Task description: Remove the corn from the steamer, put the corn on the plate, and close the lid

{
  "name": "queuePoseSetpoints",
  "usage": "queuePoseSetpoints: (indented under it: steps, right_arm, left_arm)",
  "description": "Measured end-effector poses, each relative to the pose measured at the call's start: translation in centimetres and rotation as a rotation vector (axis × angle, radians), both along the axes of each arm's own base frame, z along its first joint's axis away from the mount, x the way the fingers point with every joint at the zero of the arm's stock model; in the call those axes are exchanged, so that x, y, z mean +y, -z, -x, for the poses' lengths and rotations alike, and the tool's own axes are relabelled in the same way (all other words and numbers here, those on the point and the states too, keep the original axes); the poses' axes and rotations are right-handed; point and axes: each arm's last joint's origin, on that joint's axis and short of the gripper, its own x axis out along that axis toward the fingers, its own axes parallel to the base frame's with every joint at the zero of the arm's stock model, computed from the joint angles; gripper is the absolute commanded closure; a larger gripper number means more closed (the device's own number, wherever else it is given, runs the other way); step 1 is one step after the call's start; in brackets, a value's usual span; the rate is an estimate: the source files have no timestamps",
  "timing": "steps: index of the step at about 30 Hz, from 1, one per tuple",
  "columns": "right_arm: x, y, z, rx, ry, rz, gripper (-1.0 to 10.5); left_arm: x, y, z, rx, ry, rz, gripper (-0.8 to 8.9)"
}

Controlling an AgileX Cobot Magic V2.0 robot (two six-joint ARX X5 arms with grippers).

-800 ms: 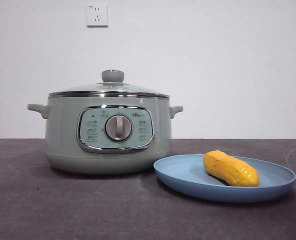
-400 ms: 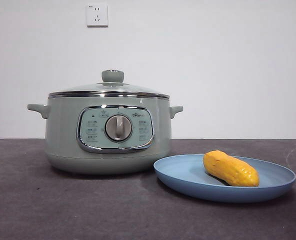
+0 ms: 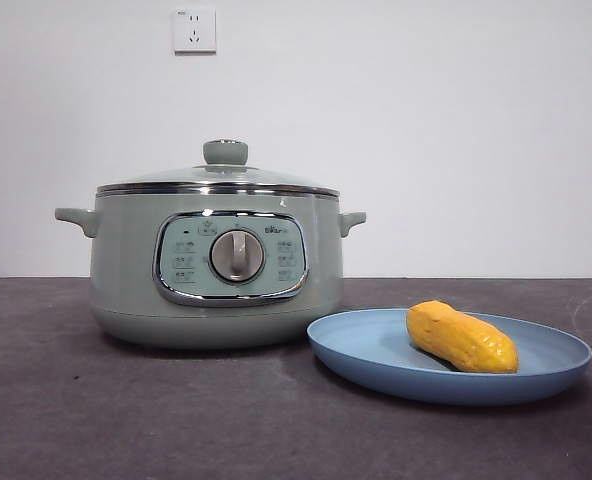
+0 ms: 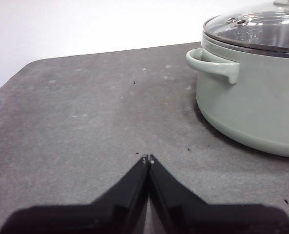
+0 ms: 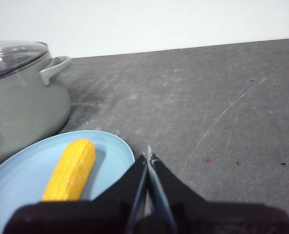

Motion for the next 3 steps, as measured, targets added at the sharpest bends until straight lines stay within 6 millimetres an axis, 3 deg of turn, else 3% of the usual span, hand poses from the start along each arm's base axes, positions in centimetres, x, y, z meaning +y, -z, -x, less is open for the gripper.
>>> queuePoseSetpoints:
  steps: [3]
  right_arm:
    - [0.00, 0.00, 0.00, 0.000, 0.000, 0.000, 9.5]
  left_arm:
    - [0.00, 0.00, 0.00, 0.000, 0.000, 0.000, 8.17]
